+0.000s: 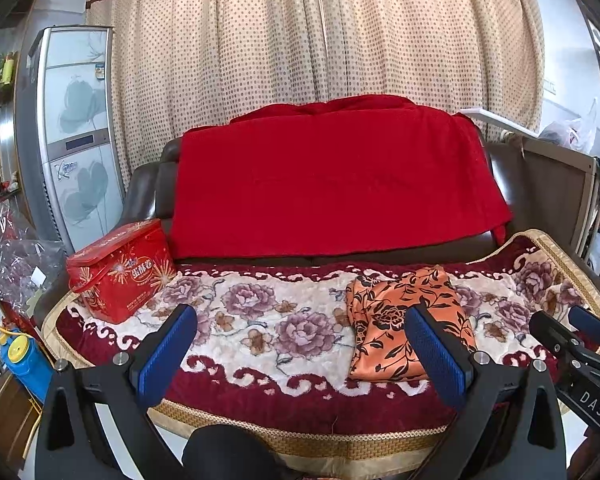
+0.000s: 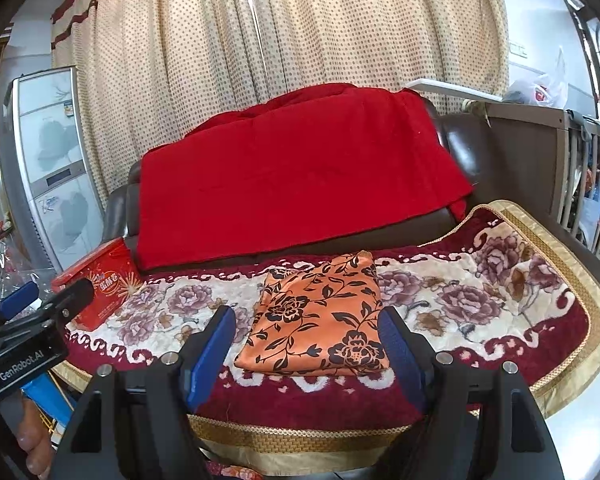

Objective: Fold small clothes

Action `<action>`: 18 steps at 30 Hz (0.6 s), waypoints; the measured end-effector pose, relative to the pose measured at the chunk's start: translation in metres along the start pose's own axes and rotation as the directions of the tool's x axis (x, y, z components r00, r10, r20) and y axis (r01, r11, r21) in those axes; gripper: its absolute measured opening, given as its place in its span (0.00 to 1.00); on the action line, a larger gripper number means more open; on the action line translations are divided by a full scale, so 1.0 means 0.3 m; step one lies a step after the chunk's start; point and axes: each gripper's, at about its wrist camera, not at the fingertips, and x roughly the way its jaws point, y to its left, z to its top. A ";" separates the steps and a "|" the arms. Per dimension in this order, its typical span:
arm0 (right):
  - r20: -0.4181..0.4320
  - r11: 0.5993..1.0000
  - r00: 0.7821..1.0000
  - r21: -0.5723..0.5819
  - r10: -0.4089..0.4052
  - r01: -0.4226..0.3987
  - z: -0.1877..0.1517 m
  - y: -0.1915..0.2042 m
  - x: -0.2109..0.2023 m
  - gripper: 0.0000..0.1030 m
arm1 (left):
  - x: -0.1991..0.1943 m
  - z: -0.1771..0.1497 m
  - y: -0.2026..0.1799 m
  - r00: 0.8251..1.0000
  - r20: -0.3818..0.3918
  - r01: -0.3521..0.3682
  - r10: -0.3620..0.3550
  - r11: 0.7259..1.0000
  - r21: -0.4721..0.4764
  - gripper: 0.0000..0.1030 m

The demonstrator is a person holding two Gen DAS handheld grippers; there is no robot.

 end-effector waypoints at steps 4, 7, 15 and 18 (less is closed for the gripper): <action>0.003 1.000 1.000 -0.001 -0.003 0.003 0.003 -0.010 0.020 0.74 | 0.028 0.004 -0.017 1.000 -0.011 -0.005 0.005 1.000 0.011 1.00; -0.003 1.000 1.000 0.004 -0.009 0.009 0.008 -0.028 0.042 0.74 | 0.056 0.011 -0.036 1.000 -0.026 -0.005 0.005 1.000 0.017 1.00; -0.025 1.000 1.000 0.018 -0.016 0.016 0.040 -0.079 0.122 0.74 | 0.137 0.035 -0.080 0.998 -0.055 -0.004 0.004 1.000 0.015 1.00; -0.024 1.000 0.999 0.015 -0.023 0.023 0.049 -0.090 0.139 0.74 | 0.159 0.045 -0.094 0.998 -0.059 0.004 -0.003 1.000 0.013 1.00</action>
